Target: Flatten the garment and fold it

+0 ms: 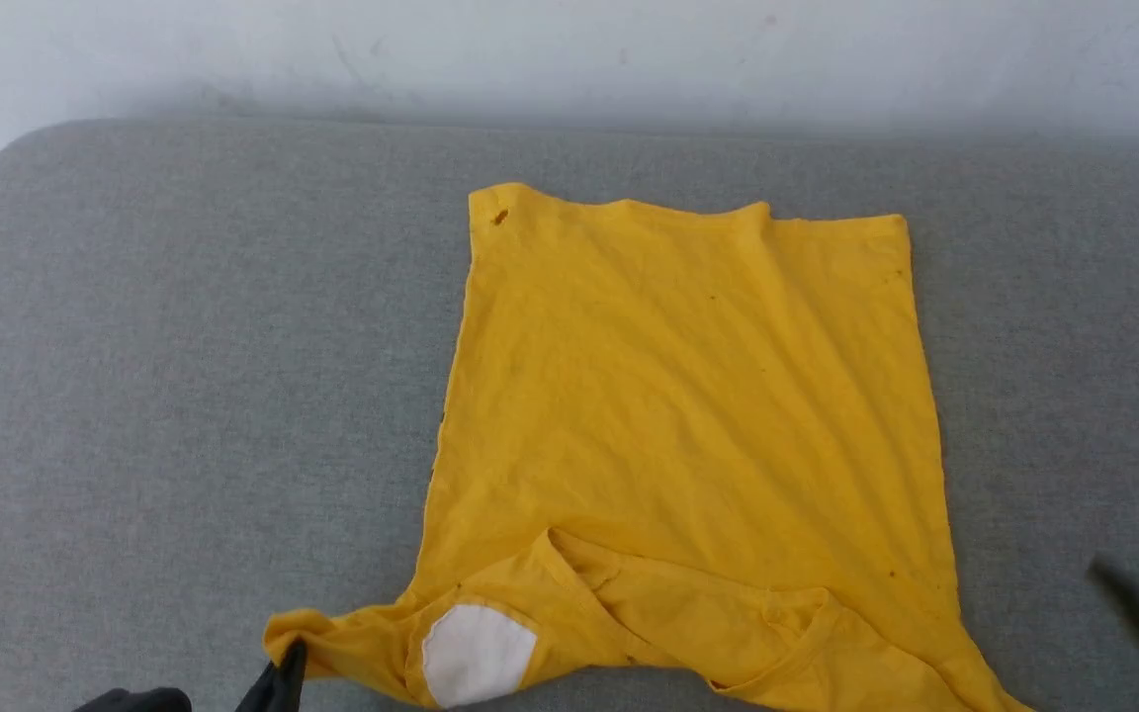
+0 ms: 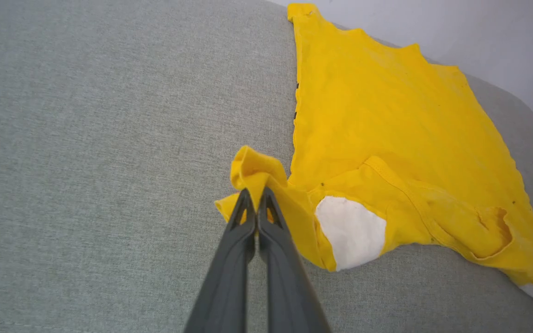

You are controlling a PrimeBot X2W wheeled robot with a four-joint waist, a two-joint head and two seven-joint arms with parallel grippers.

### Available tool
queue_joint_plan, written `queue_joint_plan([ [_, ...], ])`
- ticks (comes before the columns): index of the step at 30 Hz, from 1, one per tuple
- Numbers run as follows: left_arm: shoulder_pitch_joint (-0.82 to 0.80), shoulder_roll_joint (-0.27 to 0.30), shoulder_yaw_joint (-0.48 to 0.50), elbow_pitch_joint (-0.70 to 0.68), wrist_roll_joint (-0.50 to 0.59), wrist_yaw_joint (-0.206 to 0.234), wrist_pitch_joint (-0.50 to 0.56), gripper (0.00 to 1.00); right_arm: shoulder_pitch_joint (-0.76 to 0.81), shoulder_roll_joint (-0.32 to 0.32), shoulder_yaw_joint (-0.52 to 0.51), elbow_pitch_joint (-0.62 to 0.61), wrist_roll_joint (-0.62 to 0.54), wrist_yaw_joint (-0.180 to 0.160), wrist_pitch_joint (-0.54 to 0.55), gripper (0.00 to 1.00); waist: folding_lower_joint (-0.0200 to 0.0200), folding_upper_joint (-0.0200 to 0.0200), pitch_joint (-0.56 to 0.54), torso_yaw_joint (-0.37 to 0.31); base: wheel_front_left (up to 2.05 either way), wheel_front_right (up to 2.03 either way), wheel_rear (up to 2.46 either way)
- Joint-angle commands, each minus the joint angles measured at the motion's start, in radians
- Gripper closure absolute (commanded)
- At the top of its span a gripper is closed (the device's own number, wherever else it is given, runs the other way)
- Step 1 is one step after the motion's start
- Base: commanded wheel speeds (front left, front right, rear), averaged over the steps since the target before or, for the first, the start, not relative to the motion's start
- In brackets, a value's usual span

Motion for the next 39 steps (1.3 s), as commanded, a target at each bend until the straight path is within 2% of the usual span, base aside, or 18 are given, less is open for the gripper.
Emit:
queue_joint_plan([
  [1,-0.027,0.007,0.001,-0.021,0.014,0.009,0.002,1.0,-0.058,-0.016,-0.02,-0.038,0.0,-0.001,-0.02,0.0,0.0001,0.0,0.025,0.013,0.0,0.0,0.0],
  [5,-0.059,0.013,-0.016,-0.078,0.051,0.023,0.016,1.0,-0.259,-0.068,-0.063,-0.099,-0.043,-0.001,-0.085,0.0,0.0001,0.0,0.08,0.035,0.0,0.0,0.0],
  [9,-0.106,0.002,-0.043,-0.113,0.087,0.03,0.023,1.0,-0.489,-0.108,-0.039,-0.054,-0.133,-0.001,-0.107,0.0,0.0001,0.0,0.145,0.058,0.0,0.0,0.0],
  [11,-0.133,-0.004,-0.059,-0.122,0.103,0.029,0.027,1.0,-0.607,-0.117,-0.005,-0.004,-0.184,-0.001,-0.11,0.0,0.0001,0.0,0.176,0.071,0.0,0.0,0.0],
  [15,-0.183,-0.021,-0.087,-0.133,0.13,0.028,0.031,1.0,-0.825,-0.084,0.052,0.156,-0.277,-0.001,-0.093,0.0,0.0001,0.0,0.234,0.097,0.0,0.0,0.0],
  [20,-0.232,-0.04,-0.118,-0.143,0.162,0.027,0.033,1.0,-1.0,-0.038,0.04,0.381,-0.405,-0.001,-0.025,0.0,0.0001,0.0,0.3,0.134,0.0,0.0,0.0],
  [23,-0.25,-0.047,-0.13,-0.145,0.173,0.026,0.034,1.0,-1.038,-0.042,0.033,0.446,-0.46,-0.001,0.003,0.0,0.0001,0.0,0.328,0.152,0.0,0.0,0.0],
  [24,-0.265,-0.055,-0.14,-0.144,0.18,0.025,0.032,1.0,-1.056,-0.035,0.016,0.504,-0.493,-0.001,0.049,0.0,0.0001,0.0,0.349,0.166,0.0,0.0,0.0],
  [26,-0.278,-0.063,-0.149,-0.141,0.185,0.022,0.03,1.0,-1.061,-0.027,0.011,0.543,-0.509,-0.001,0.098,0.0,0.0001,0.0,0.366,0.18,0.0,0.0,0.0],
  [39,-0.318,-0.091,-0.172,-0.114,0.181,0.005,0.011,1.0,-1.026,-0.008,-0.033,0.614,-0.556,-0.001,0.179,0.0,0.0001,0.0,0.412,0.236,0.0,0.0,0.0],
])
